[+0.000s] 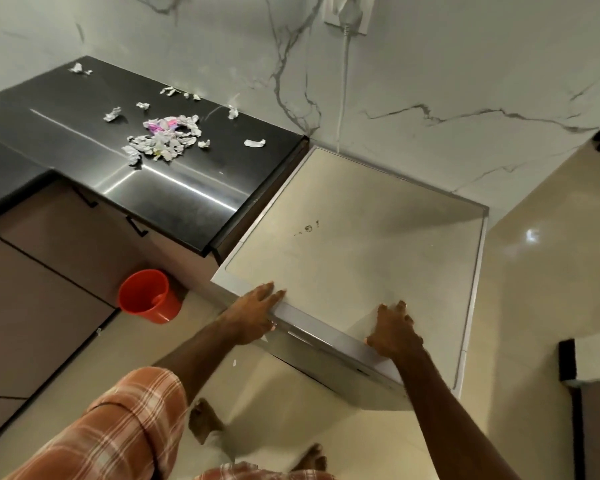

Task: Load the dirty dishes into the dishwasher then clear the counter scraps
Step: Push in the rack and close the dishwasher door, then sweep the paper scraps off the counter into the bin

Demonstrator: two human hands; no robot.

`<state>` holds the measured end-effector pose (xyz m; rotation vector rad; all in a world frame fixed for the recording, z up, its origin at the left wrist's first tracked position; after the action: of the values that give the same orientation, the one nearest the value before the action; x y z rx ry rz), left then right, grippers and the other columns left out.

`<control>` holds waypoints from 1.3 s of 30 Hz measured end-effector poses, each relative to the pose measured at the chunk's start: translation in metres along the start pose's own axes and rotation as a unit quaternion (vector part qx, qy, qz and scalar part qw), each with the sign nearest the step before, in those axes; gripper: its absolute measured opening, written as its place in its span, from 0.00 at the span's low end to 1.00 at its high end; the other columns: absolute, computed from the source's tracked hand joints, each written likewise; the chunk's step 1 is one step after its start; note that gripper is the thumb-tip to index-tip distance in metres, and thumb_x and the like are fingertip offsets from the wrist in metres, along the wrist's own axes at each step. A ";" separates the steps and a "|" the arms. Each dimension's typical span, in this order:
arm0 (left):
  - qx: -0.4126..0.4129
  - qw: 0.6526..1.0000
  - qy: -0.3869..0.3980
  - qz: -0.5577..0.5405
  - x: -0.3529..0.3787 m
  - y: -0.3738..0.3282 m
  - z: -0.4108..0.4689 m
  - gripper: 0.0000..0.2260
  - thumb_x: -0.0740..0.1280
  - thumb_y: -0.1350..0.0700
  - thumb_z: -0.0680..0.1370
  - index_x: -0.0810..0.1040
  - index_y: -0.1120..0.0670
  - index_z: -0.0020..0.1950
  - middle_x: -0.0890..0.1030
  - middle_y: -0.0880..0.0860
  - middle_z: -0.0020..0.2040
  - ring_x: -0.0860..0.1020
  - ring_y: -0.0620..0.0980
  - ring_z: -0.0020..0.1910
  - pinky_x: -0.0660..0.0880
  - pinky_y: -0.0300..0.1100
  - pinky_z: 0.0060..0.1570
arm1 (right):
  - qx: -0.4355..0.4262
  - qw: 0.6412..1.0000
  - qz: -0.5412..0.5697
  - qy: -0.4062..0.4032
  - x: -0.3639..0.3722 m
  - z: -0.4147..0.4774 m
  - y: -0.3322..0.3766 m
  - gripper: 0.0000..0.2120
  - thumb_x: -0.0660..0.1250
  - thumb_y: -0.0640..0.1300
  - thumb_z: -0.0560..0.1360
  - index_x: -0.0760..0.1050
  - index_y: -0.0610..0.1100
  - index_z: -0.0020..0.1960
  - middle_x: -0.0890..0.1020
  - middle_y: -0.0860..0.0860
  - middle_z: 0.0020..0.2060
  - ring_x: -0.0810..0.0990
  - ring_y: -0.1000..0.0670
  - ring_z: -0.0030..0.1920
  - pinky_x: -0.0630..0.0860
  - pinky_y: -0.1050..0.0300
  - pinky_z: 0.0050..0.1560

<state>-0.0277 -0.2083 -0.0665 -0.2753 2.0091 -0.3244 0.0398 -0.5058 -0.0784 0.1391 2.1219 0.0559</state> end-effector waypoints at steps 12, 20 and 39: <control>-0.016 0.994 -0.092 -0.058 -0.102 0.109 -0.028 0.36 0.68 0.45 0.80 0.49 0.39 0.82 0.47 0.47 0.83 0.56 0.56 0.80 0.64 0.57 0.75 | -0.152 0.972 0.172 -0.055 -0.002 -0.033 0.213 0.39 0.66 0.57 0.81 0.51 0.48 0.84 0.46 0.44 0.84 0.56 0.36 0.81 0.60 0.40 0.78; -0.037 0.988 -0.108 -0.107 -0.142 0.236 -0.054 0.35 0.68 0.47 0.80 0.53 0.43 0.82 0.47 0.48 0.83 0.54 0.53 0.81 0.63 0.52 0.76 | -0.213 0.959 0.181 -0.048 0.006 -0.031 0.346 0.37 0.67 0.56 0.81 0.54 0.50 0.83 0.50 0.47 0.84 0.55 0.41 0.82 0.61 0.42 0.78; -0.068 0.987 -0.074 -0.121 -0.200 0.385 -0.009 0.34 0.68 0.46 0.80 0.55 0.42 0.82 0.48 0.49 0.83 0.55 0.55 0.81 0.61 0.51 0.77 | -0.236 0.953 0.188 -0.032 0.005 0.005 0.519 0.37 0.67 0.56 0.82 0.53 0.51 0.84 0.51 0.49 0.84 0.51 0.47 0.83 0.56 0.47 0.81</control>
<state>0.0319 0.2195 -0.0281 -0.6157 1.8548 -0.3100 0.0817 0.0097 -0.0356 0.2531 1.9315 0.7678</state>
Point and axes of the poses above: each hand's wrist, its own z-axis towards the middle knuckle, its own x-axis out of the palm, y = z × x, the point moved 10 cm from there along z, towards the middle knuckle
